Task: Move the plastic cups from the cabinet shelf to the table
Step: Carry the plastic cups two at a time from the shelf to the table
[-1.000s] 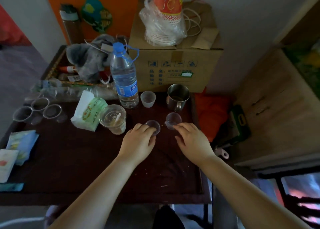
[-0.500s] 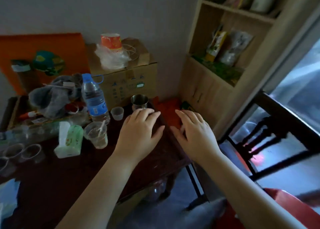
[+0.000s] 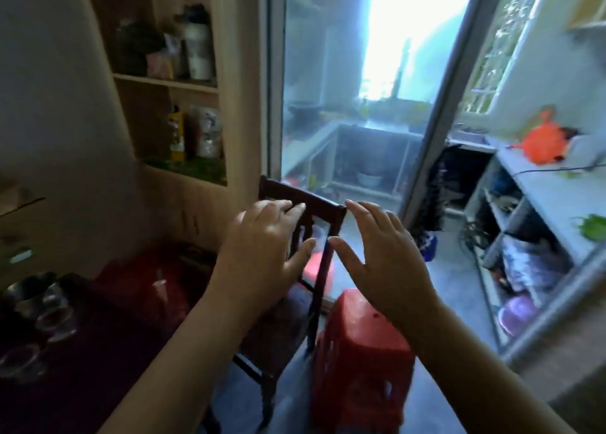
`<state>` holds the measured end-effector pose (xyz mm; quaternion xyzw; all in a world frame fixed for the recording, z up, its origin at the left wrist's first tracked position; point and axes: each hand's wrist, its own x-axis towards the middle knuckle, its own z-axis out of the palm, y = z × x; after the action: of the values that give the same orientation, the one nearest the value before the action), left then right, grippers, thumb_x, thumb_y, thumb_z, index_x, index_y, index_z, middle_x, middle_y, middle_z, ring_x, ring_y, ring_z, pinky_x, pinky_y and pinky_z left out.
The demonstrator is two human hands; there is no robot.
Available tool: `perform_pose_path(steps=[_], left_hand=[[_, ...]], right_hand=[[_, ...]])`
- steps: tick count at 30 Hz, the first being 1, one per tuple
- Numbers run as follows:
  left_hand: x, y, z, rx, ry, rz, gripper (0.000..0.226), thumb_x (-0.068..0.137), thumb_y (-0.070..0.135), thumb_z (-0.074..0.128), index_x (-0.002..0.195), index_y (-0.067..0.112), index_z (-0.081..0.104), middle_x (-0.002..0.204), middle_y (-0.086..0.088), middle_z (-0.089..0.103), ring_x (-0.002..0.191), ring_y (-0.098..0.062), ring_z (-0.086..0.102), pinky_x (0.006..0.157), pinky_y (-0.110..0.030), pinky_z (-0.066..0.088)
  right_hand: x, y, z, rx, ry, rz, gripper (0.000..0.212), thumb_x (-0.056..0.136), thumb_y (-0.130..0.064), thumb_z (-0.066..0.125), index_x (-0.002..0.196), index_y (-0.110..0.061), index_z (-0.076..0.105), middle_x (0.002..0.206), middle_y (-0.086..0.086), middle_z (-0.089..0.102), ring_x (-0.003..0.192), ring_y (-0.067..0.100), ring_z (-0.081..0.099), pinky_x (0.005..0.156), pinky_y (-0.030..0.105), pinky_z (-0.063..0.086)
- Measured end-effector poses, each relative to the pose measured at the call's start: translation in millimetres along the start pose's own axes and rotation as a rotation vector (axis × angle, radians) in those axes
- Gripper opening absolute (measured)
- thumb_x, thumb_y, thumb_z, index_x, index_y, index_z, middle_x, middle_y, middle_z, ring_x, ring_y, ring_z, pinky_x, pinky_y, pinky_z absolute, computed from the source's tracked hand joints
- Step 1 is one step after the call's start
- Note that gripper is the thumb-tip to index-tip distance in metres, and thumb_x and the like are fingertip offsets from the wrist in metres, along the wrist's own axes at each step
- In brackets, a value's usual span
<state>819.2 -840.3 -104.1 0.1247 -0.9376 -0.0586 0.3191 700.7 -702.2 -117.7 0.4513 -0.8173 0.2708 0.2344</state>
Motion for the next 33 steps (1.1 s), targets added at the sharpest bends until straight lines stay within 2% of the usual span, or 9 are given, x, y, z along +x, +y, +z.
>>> perform_pose_path(steps=[4,12,15,22,25,29,33], left_hand=[[26,130,41,-0.118,-0.035,0.17,0.052,0.084,0.042,0.054,0.127,0.012,0.053,0.129,-0.01,0.056,0.122,-0.028,0.046,0.099,-0.046,0.037],[57,370,91,-0.274,-0.063,0.447,0.056,0.086,0.05,0.047,0.133,0.02,0.044,0.138,-0.005,0.049,0.13,-0.025,0.037,0.105,-0.044,0.031],[65,439,100,-0.334,-0.075,0.527,0.057,0.085,0.055,0.041,0.132,0.022,0.044,0.138,-0.004,0.049,0.13,-0.023,0.037,0.105,-0.044,0.03],[90,556,119,-0.42,-0.099,0.681,0.06,0.083,0.061,0.035,0.129,0.025,0.048,0.132,0.001,0.053,0.125,-0.019,0.042,0.101,-0.041,0.033],[100,594,141,-0.448,-0.135,0.741,0.061,0.083,0.062,0.032,0.13,0.026,0.046,0.133,0.003,0.052,0.126,-0.018,0.04,0.102,-0.04,0.032],[124,641,175,-0.507,-0.144,0.784,0.054,0.083,0.062,0.034,0.121,0.027,0.05,0.13,0.005,0.052,0.123,-0.018,0.042,0.1,-0.039,0.033],[163,685,216,-0.514,-0.106,0.831,0.06,0.084,0.063,0.033,0.13,0.027,0.044,0.136,0.005,0.049,0.128,-0.016,0.037,0.103,-0.039,0.031]], right_hand=[[-62,85,-95,-0.097,0.057,0.158,0.062,0.086,-0.055,0.04,0.128,-0.011,0.046,0.126,0.007,0.055,0.115,0.022,0.047,0.095,0.033,0.037],[-183,230,-277,-0.386,0.104,0.403,0.066,0.087,-0.058,0.037,0.128,-0.007,0.046,0.126,0.015,0.055,0.115,0.031,0.05,0.095,0.041,0.042],[-220,265,-330,-0.467,0.115,0.483,0.07,0.086,-0.062,0.031,0.134,-0.012,0.039,0.133,0.012,0.049,0.121,0.027,0.043,0.098,0.039,0.037],[-272,335,-407,-0.59,0.155,0.617,0.072,0.085,-0.067,0.026,0.141,-0.021,0.03,0.142,0.01,0.039,0.129,0.022,0.031,0.103,0.034,0.028],[-288,366,-421,-0.583,0.194,0.699,0.075,0.083,-0.07,0.026,0.141,-0.023,0.029,0.146,0.008,0.034,0.133,0.02,0.026,0.105,0.036,0.026],[-298,414,-432,-0.614,0.174,0.765,0.077,0.081,-0.072,0.026,0.143,-0.026,0.022,0.151,0.003,0.024,0.137,0.017,0.017,0.108,0.039,0.025],[-291,477,-448,-0.688,0.171,0.826,0.082,0.078,-0.072,0.023,0.143,-0.023,0.02,0.151,0.004,0.023,0.136,0.016,0.019,0.105,0.034,0.026]])
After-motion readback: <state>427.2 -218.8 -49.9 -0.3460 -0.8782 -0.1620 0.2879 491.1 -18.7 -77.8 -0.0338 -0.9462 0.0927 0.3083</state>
